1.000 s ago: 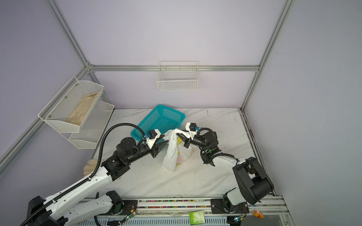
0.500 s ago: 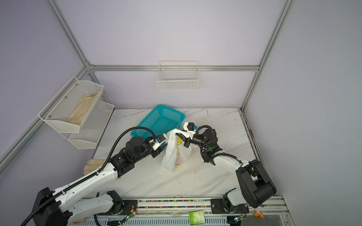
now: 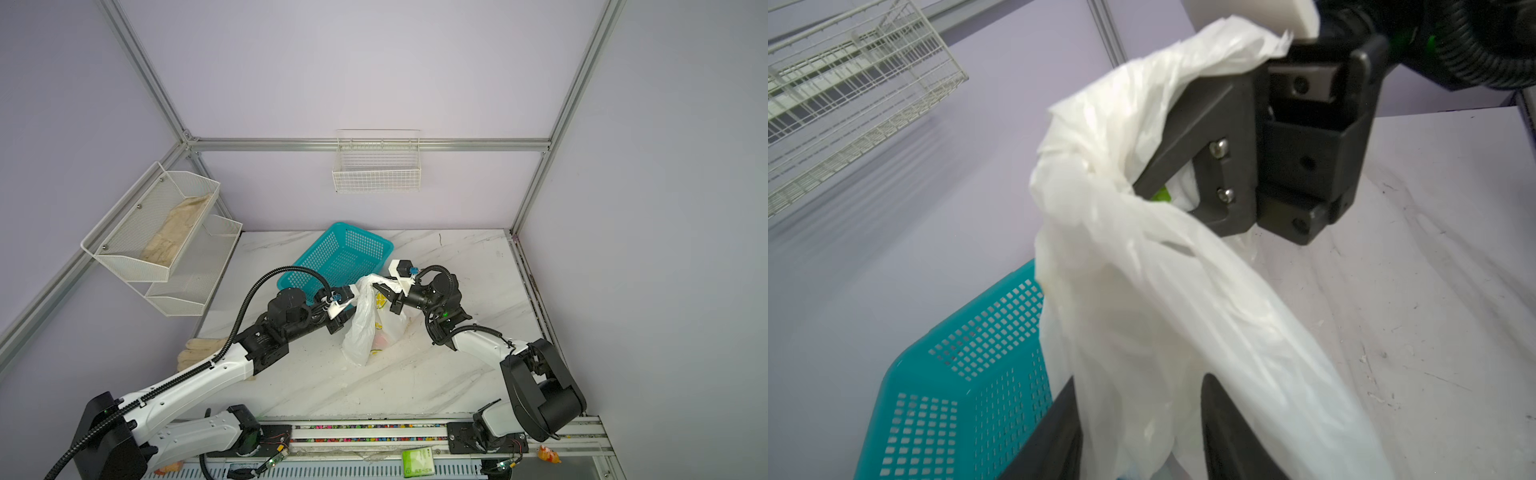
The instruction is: Place the fake fruits into the plastic bag and tie a complex knot
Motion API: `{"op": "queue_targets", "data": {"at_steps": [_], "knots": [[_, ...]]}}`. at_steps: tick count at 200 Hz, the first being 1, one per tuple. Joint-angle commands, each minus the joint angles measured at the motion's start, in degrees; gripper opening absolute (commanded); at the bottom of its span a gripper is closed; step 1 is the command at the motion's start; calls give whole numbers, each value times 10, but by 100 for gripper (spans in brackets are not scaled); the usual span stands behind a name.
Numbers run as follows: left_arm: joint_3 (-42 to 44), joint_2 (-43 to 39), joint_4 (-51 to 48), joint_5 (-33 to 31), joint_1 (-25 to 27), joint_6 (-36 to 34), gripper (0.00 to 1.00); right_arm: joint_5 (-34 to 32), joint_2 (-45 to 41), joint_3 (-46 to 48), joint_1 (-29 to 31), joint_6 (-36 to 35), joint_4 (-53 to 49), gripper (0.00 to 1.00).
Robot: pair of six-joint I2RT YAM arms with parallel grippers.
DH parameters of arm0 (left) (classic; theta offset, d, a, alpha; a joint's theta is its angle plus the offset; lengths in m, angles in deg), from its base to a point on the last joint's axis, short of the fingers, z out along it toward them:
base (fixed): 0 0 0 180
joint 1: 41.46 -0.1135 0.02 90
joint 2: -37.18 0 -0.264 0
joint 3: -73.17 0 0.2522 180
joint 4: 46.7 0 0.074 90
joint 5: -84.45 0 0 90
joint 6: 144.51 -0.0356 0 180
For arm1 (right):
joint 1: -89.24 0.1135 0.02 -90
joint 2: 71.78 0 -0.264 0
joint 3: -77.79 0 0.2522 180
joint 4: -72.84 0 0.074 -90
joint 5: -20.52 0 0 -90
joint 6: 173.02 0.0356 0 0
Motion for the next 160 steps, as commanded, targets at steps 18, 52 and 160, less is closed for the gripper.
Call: {"op": "queue_targets", "data": {"at_steps": [18,52,160], "knots": [[-46,33,40,35,0,41,31,5,5,-6,3,24,58,0],[-49,28,29,31,0,41,19,-10,-10,-11,3,-7,20,0],[-42,48,110,116,2,103,10,-14,43,-12,15,75,130,0]]}}
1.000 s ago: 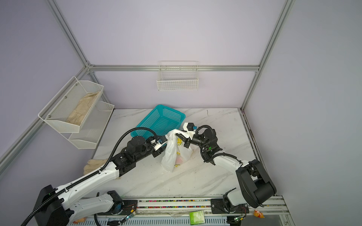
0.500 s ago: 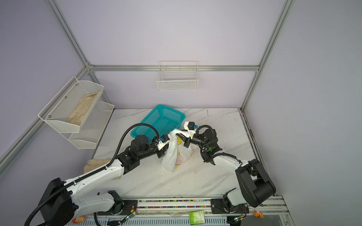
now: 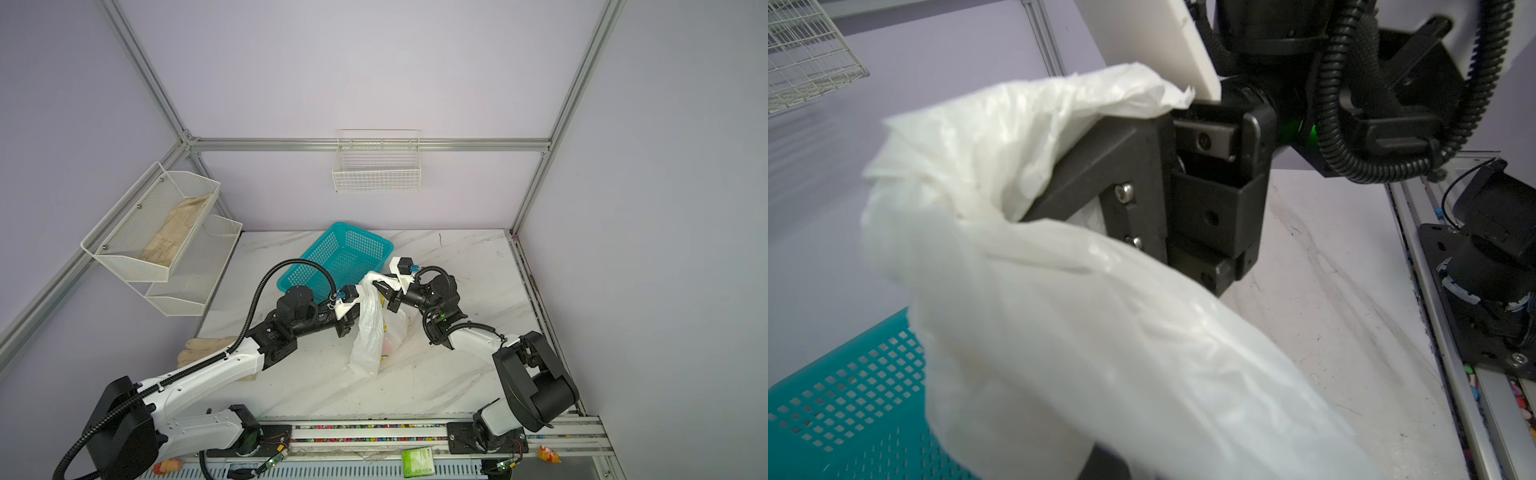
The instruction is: Place the fake fruits into the plastic bag and tie a complex knot
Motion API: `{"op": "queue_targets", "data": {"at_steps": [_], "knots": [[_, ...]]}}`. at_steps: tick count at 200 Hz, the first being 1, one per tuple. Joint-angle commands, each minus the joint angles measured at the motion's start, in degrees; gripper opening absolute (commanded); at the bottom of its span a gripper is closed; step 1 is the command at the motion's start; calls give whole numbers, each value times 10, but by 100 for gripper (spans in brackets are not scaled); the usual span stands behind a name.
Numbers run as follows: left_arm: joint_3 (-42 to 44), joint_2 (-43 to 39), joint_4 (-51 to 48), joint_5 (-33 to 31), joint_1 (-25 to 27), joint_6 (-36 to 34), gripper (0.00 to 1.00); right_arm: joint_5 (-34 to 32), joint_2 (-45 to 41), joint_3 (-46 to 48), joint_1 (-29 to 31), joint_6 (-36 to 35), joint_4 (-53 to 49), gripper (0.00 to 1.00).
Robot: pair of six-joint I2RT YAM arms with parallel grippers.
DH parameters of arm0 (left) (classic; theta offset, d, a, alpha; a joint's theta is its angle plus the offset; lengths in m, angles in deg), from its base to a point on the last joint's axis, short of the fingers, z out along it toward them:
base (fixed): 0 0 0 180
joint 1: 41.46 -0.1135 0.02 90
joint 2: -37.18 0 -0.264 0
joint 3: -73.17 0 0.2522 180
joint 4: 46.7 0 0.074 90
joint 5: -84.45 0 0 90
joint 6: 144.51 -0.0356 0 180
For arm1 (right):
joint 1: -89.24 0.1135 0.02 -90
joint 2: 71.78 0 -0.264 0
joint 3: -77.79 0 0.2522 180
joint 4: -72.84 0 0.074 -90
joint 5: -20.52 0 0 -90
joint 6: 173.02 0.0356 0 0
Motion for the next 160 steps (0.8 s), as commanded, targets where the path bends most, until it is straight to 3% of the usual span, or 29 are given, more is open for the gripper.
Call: {"op": "queue_targets", "data": {"at_steps": [1,36,70,115,160], "knots": [[-42,2,56,14,2,28,10,-1,8,-11,6,23,59,0],[-37,-1,83,-24,3,31,11,-1,14,-3,9,26,67,0],[-38,-10,97,-39,3,34,10,-5,9,-5,9,-15,23,0],[-41,2,106,-23,6,38,10,-8,23,-21,21,-12,25,0],[-36,21,110,-45,12,30,12,-21,43,-22,23,74,125,0]]}}
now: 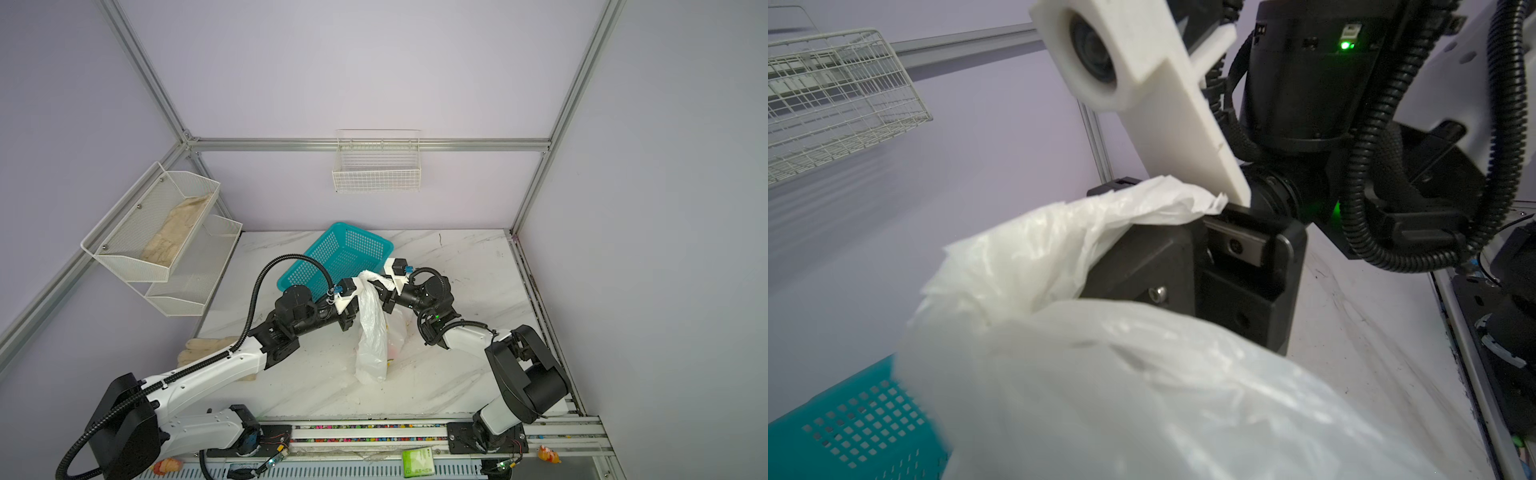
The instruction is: Place the fake fruits into the plastic bag and tie a complex knot
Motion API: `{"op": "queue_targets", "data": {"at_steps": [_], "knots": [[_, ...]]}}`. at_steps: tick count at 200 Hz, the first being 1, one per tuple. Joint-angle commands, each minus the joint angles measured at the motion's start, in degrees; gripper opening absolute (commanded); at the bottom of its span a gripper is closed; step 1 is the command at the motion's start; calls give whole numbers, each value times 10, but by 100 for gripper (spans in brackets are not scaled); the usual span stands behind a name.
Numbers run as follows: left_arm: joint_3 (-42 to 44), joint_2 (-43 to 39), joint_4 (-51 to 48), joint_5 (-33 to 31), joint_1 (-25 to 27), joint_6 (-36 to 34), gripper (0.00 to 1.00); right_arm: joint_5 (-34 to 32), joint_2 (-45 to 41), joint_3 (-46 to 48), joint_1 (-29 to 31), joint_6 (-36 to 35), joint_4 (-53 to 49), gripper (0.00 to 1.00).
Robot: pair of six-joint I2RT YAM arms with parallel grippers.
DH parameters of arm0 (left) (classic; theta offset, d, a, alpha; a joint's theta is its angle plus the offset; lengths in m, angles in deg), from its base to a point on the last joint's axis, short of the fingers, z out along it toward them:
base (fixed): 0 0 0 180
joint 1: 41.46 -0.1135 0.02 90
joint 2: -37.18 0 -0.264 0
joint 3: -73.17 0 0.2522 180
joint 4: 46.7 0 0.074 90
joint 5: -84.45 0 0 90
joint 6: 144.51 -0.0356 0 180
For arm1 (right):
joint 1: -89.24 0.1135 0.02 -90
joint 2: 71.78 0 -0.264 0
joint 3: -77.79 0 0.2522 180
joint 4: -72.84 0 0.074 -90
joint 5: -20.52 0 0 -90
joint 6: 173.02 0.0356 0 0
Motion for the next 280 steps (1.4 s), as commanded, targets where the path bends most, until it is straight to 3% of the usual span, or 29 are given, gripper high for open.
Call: {"op": "queue_targets", "data": {"at_steps": [1,55,113,199,280], "knots": [[-36,10,38,-12,7,4,12,-8,11,-13,4,57,89,0],[-11,28,73,-39,7,5,24,-1,49,4,5,148,213,0],[16,-4,60,-85,7,20,41,10,43,16,4,122,199,0],[15,-93,-92,-111,6,-10,51,53,53,9,-7,95,188,0],[-74,-172,-319,-137,-14,-85,64,106,34,-9,-26,43,106,0]]}}
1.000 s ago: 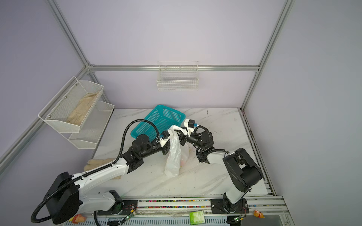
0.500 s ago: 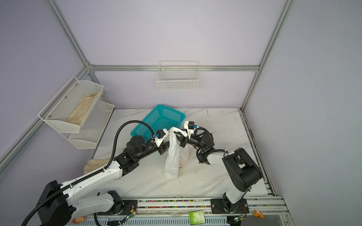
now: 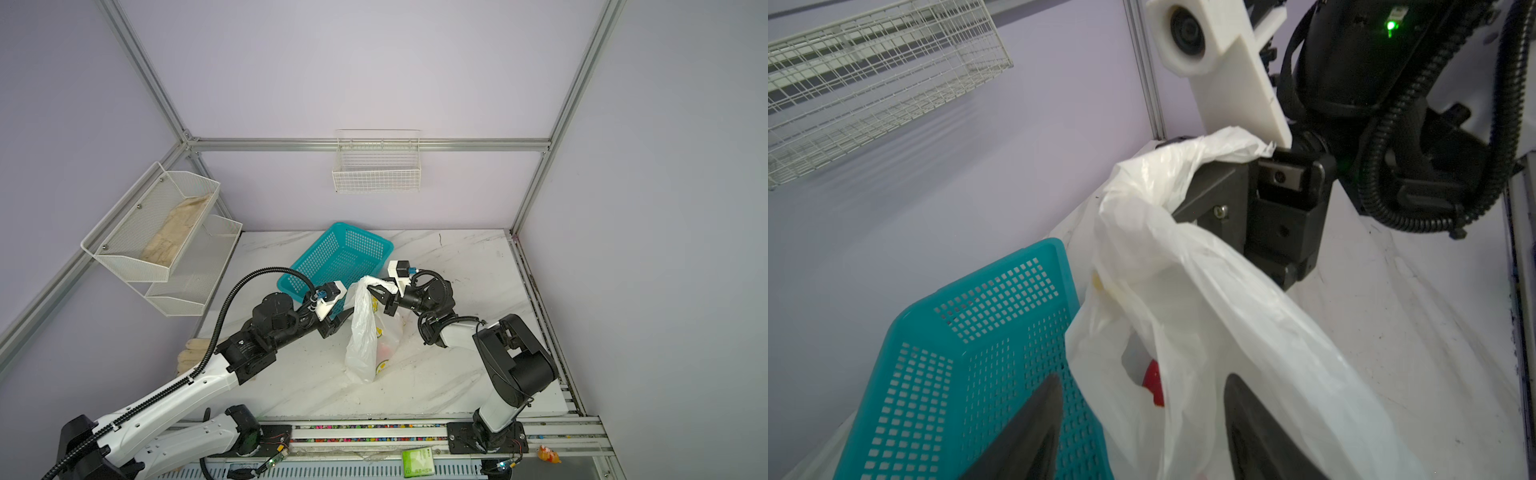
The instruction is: Place the fake fruits into the plastic bag and tie a complex knot
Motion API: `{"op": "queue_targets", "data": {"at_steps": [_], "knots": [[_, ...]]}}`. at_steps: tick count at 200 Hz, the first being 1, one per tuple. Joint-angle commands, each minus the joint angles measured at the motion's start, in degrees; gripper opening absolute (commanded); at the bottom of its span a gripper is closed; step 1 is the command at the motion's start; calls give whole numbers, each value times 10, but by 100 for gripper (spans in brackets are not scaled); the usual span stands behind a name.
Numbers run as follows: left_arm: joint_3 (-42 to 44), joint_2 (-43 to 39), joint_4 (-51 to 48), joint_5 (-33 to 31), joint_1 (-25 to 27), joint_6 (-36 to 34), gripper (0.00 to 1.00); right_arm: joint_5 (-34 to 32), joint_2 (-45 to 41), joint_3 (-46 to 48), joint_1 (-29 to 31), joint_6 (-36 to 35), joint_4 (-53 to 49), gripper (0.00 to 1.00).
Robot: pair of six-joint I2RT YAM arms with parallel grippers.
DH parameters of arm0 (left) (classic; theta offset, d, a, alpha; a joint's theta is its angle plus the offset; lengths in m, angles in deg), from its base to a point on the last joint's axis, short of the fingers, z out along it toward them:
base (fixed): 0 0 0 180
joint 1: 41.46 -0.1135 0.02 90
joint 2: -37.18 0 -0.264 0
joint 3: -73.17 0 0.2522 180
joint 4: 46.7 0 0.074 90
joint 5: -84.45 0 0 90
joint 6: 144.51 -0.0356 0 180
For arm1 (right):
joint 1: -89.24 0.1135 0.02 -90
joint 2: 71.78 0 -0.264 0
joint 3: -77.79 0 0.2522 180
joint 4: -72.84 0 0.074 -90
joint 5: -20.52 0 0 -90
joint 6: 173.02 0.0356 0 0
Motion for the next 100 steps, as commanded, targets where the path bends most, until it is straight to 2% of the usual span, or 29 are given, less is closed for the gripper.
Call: {"op": "queue_targets", "data": {"at_steps": [1,26,47,72,100], "knots": [[-74,-23,-93,-15,-11,-48,64,29,-17,-19,-4,-19,-2,0],[-106,-25,-143,-25,-33,-114,61,41,-22,-24,-5,-26,-17,0],[-123,-11,-145,-35,-47,-180,50,47,-29,-25,-5,-31,-28,0],[-161,33,-127,-45,-58,-227,43,49,-32,-24,-5,-34,-33,0],[-191,75,-141,3,-60,-280,41,51,-29,-27,-5,-33,-31,0]]}}
